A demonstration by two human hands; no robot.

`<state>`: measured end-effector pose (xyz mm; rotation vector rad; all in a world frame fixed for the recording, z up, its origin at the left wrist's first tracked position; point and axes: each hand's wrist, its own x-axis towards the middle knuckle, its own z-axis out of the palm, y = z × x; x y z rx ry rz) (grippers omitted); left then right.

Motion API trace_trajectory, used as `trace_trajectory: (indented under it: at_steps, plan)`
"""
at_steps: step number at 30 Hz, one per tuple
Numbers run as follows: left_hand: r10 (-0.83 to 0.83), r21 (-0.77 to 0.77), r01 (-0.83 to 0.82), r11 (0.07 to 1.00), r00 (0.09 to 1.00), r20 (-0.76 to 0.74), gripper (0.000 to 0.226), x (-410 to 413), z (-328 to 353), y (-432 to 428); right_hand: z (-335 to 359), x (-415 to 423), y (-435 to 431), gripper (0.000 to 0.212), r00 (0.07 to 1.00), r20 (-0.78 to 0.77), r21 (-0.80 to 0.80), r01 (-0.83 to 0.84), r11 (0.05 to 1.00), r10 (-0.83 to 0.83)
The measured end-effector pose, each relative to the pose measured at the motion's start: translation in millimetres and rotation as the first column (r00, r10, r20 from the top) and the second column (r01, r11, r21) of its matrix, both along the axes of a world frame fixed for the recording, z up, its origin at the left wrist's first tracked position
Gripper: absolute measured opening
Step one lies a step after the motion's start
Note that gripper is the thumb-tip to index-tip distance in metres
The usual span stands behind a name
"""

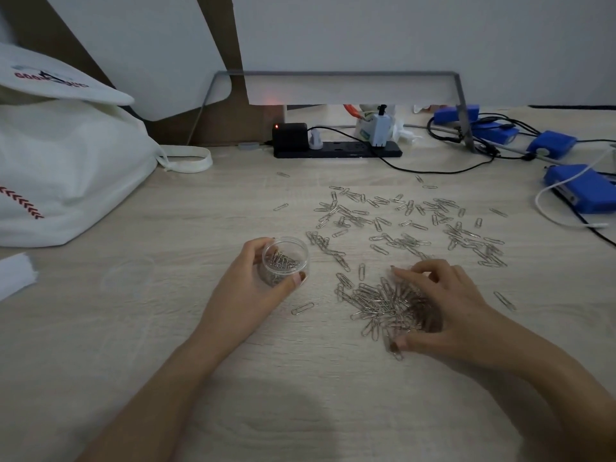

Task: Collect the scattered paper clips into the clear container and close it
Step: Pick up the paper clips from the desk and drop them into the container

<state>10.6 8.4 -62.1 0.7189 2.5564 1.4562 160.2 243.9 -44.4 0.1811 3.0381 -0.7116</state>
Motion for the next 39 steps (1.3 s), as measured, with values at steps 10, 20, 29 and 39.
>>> trace_trajectory:
  at_steps: [10,20,29,39]
  plan:
    - [-0.046,-0.051,0.043,0.998,0.998,-0.053,0.054,6.6,3.0,1.3,-8.6,-26.0,-26.5,0.046,0.985,-0.170,-0.036,-0.030,0.999,0.024]
    - [-0.068,-0.055,0.064,0.996,0.996,-0.065,0.053,6.8,2.3,-0.1,-1.7,-33.3,-41.7,0.017,0.982,-0.184,0.058,0.065,0.996,-0.053]
    - [-0.075,-0.056,0.071,0.996,0.995,-0.068,0.055,6.8,3.1,-0.1,7.0,-42.5,-49.0,0.020,0.990,-0.103,0.205,0.121,0.971,-0.101]
    - [-0.074,-0.070,0.069,0.995,0.994,-0.085,0.057,7.4,5.1,-0.4,11.2,-46.2,-30.0,0.006,0.969,-0.143,-0.151,0.181,0.972,-0.203]
